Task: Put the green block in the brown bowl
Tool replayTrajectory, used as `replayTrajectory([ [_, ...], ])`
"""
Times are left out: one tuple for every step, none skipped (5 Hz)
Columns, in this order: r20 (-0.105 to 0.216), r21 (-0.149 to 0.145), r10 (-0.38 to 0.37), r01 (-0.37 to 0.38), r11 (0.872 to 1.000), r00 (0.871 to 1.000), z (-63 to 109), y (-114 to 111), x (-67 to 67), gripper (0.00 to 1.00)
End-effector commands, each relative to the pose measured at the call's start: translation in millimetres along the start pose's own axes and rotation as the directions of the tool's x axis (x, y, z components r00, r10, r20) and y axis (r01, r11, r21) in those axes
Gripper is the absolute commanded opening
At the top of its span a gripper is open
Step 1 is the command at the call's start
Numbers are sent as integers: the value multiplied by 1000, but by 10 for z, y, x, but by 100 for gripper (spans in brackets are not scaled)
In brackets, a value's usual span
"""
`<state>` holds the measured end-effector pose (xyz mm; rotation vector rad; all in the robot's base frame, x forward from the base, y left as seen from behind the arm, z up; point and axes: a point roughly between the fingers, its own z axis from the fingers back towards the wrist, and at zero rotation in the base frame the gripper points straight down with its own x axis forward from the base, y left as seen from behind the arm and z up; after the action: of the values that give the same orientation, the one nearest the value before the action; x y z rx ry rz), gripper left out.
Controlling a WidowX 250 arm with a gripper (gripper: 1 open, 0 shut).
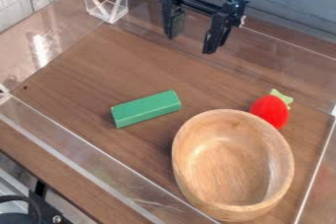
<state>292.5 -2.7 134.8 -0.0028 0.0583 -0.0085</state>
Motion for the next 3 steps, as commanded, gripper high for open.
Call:
replayTrajectory([
  [-20, 6, -97, 97, 995, 995, -164, 76, -128, 100],
  [-20, 26, -248, 248, 968, 969, -309, 188, -311, 100],
  [18, 71, -363, 361, 930, 932, -392, 267, -476, 100],
])
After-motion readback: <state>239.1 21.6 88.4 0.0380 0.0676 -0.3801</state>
